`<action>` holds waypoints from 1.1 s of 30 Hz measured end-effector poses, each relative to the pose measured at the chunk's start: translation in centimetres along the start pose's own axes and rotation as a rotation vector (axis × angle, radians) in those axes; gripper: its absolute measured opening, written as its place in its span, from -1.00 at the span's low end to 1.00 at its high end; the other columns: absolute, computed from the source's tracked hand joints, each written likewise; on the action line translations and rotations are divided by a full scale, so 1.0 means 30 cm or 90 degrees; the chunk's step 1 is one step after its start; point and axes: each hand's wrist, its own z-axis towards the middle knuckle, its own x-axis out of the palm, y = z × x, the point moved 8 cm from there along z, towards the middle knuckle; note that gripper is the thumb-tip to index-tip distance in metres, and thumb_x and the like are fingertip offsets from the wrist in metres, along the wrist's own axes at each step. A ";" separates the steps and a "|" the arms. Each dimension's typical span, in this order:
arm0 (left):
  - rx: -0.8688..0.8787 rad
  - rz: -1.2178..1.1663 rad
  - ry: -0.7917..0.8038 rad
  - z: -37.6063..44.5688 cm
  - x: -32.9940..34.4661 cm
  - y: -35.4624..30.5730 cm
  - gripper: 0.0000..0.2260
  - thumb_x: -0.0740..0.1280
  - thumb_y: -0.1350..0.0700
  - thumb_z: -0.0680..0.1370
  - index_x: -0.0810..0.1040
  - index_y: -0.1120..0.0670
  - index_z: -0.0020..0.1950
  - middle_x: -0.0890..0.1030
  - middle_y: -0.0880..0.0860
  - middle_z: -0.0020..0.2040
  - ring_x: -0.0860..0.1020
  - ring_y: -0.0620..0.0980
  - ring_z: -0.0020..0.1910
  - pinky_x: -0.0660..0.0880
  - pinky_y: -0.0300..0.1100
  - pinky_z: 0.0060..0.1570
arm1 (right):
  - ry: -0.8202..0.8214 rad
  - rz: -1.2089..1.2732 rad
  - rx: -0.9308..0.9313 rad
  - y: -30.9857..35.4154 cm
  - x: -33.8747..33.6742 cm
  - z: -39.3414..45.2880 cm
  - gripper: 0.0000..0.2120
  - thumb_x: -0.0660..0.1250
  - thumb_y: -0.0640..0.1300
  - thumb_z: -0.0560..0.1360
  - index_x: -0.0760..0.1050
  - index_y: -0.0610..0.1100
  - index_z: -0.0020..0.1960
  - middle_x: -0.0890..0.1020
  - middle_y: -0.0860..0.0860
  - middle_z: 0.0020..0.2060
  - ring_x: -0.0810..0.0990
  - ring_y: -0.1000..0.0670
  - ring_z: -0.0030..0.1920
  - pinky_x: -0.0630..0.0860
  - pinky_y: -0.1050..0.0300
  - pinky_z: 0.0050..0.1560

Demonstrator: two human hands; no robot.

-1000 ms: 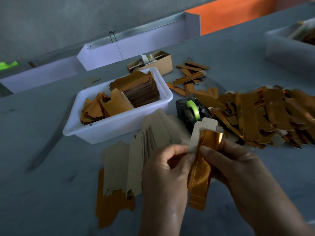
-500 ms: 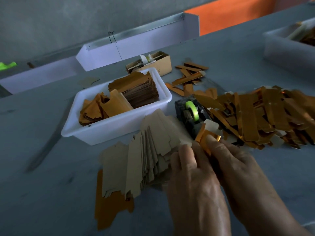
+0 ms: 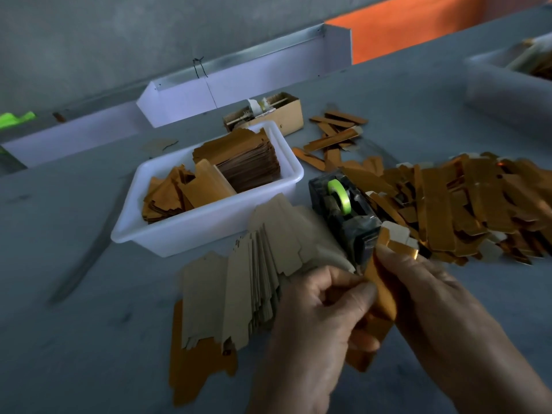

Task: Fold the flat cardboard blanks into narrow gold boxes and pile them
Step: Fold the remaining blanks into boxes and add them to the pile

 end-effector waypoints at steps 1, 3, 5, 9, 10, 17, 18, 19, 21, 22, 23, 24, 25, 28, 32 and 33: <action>0.030 -0.105 -0.032 -0.044 -0.005 -0.008 -0.92 0.42 0.11 0.49 0.63 0.05 -0.21 0.60 -0.02 -0.39 0.50 -0.16 -0.50 0.40 -0.33 -0.51 | 0.005 -0.011 0.007 0.001 -0.005 0.003 -0.76 0.33 -0.02 0.43 0.56 -0.06 -0.38 0.55 0.01 -0.47 0.56 0.10 -0.44 0.51 0.24 -0.31; 0.024 -0.103 -0.048 -0.053 -0.027 -0.047 -0.91 0.41 0.14 0.48 0.63 0.05 -0.24 0.57 -0.05 -0.41 0.48 -0.19 -0.49 0.38 -0.36 -0.47 | 0.041 0.029 0.040 -0.005 0.001 0.010 -0.77 0.33 -0.02 0.39 0.55 -0.16 -0.34 0.55 -0.07 -0.44 0.57 0.04 -0.43 0.51 0.28 -0.41; 0.049 -0.078 -0.068 -0.054 -0.007 -0.041 -0.89 0.43 0.13 0.46 0.64 0.02 -0.28 0.57 -0.03 -0.39 0.49 -0.16 -0.41 0.40 -0.31 -0.37 | 0.067 0.033 0.047 0.015 0.014 0.005 -0.70 0.32 0.03 0.39 0.56 -0.23 -0.26 0.59 -0.12 -0.36 0.62 0.00 -0.35 0.56 0.18 -0.30; 0.141 -0.057 -0.263 -0.045 -0.096 -0.085 -0.84 0.44 0.13 0.47 0.62 0.01 -0.32 0.57 -0.02 -0.44 0.49 -0.12 -0.44 0.37 -0.26 -0.43 | -0.071 -0.215 -0.137 0.141 -0.054 0.025 -0.68 0.26 0.18 0.35 0.63 -0.03 -0.19 0.67 0.07 -0.26 0.63 0.13 -0.21 0.46 0.19 -0.17; 0.157 -0.052 -0.306 -0.048 -0.116 -0.092 -0.86 0.44 0.11 0.46 0.62 -0.01 -0.31 0.59 -0.02 -0.41 0.51 -0.08 -0.40 0.39 -0.21 -0.41 | -0.135 -0.254 -0.179 0.179 -0.083 0.030 -0.77 0.29 0.14 0.38 0.61 0.02 -0.20 0.65 0.08 -0.26 0.61 0.15 -0.23 0.43 0.22 -0.23; 0.159 -0.156 -0.397 -0.031 -0.163 -0.080 -0.88 0.42 0.06 0.46 0.63 -0.07 -0.29 0.56 -0.04 -0.37 0.52 -0.01 -0.30 0.42 -0.15 -0.33 | -0.113 -0.460 -0.191 0.205 -0.095 0.143 -0.93 0.33 -0.06 0.50 0.59 0.04 -0.12 0.59 0.05 -0.33 0.50 0.11 -0.33 0.33 0.22 -0.35; 0.158 -0.158 -0.392 -0.026 -0.157 -0.074 -0.89 0.42 0.07 0.46 0.63 -0.05 -0.28 0.56 -0.04 -0.37 0.52 -0.02 -0.30 0.41 -0.17 -0.35 | -0.106 -0.486 -0.203 0.204 -0.085 0.153 -0.92 0.34 -0.06 0.49 0.59 0.05 -0.15 0.59 0.06 -0.32 0.52 0.09 -0.29 0.37 0.18 -0.31; 0.159 -0.165 -0.386 -0.023 -0.151 -0.072 -0.90 0.42 0.07 0.45 0.64 -0.03 -0.27 0.57 -0.04 -0.37 0.52 -0.03 -0.31 0.40 -0.20 -0.37 | -0.099 -0.511 -0.212 0.202 -0.074 0.162 -0.91 0.35 -0.06 0.49 0.58 0.07 -0.17 0.60 0.08 -0.31 0.54 0.08 -0.25 0.40 0.16 -0.26; 0.159 -0.159 -0.379 -0.017 -0.142 -0.067 -0.93 0.43 0.08 0.45 0.65 -0.01 -0.24 0.58 -0.06 -0.36 0.54 -0.07 -0.32 0.39 -0.25 -0.39 | -0.101 -0.557 -0.218 0.195 -0.061 0.176 -0.93 0.36 -0.03 0.48 0.59 0.07 -0.17 0.60 0.12 -0.29 0.55 0.10 -0.21 0.40 0.18 -0.26; 0.155 -0.152 -0.379 -0.016 -0.139 -0.065 -0.94 0.42 0.07 0.45 0.65 -0.02 -0.23 0.59 -0.07 -0.36 0.54 -0.09 -0.32 0.40 -0.26 -0.39 | -0.109 -0.587 -0.222 0.194 -0.058 0.181 -0.94 0.36 -0.01 0.48 0.60 0.05 -0.13 0.60 0.14 -0.28 0.54 0.14 -0.22 0.38 0.22 -0.30; 0.152 -0.149 -0.379 -0.013 -0.137 -0.061 -0.94 0.42 0.08 0.45 0.65 -0.03 -0.22 0.60 -0.08 -0.35 0.55 -0.10 -0.32 0.42 -0.26 -0.39 | -0.116 -0.611 -0.225 0.192 -0.056 0.185 -0.92 0.35 0.00 0.48 0.61 0.04 -0.10 0.59 0.16 -0.28 0.53 0.17 -0.24 0.35 0.25 -0.34; 0.148 -0.150 -0.377 -0.010 -0.136 -0.054 -0.94 0.42 0.08 0.45 0.65 -0.04 -0.21 0.62 -0.09 -0.35 0.56 -0.12 -0.33 0.45 -0.24 -0.37 | -0.121 -0.624 -0.225 0.190 -0.055 0.189 -0.90 0.35 0.01 0.48 0.62 0.02 -0.08 0.59 0.16 -0.29 0.53 0.18 -0.25 0.33 0.27 -0.36; 0.142 -0.154 -0.375 -0.007 -0.135 -0.049 -0.93 0.42 0.10 0.45 0.66 -0.06 -0.21 0.64 -0.09 -0.33 0.58 -0.12 -0.32 0.48 -0.21 -0.35 | -0.123 -0.628 -0.223 0.189 -0.054 0.192 -0.89 0.34 0.00 0.49 0.62 0.02 -0.07 0.58 0.16 -0.29 0.52 0.18 -0.26 0.32 0.28 -0.38; 0.130 -0.169 -0.362 -0.001 -0.130 -0.038 -0.86 0.40 0.14 0.47 0.67 -0.07 -0.25 0.67 -0.05 -0.30 0.61 -0.13 -0.33 0.56 -0.24 -0.32 | -0.118 -0.633 -0.212 0.185 -0.046 0.196 -0.90 0.34 -0.01 0.49 0.61 0.00 -0.10 0.58 0.13 -0.30 0.53 0.15 -0.27 0.34 0.28 -0.38; 0.126 -0.184 -0.357 0.001 -0.127 -0.033 -0.87 0.40 0.16 0.48 0.66 0.02 -0.27 0.68 -0.02 -0.28 0.63 -0.12 -0.33 0.56 -0.29 -0.34 | -0.128 -0.587 -0.177 0.182 -0.047 0.206 -0.90 0.37 -0.07 0.47 0.57 0.00 -0.23 0.59 0.07 -0.35 0.55 0.08 -0.31 0.38 0.25 -0.40; 0.124 -0.182 -0.356 0.002 -0.127 -0.031 -0.87 0.39 0.16 0.48 0.65 0.02 -0.26 0.69 -0.02 -0.27 0.63 -0.12 -0.32 0.57 -0.28 -0.33 | -0.128 -0.572 -0.170 0.181 -0.046 0.207 -0.86 0.38 -0.09 0.47 0.55 0.02 -0.27 0.59 0.05 -0.36 0.56 0.06 -0.31 0.38 0.24 -0.40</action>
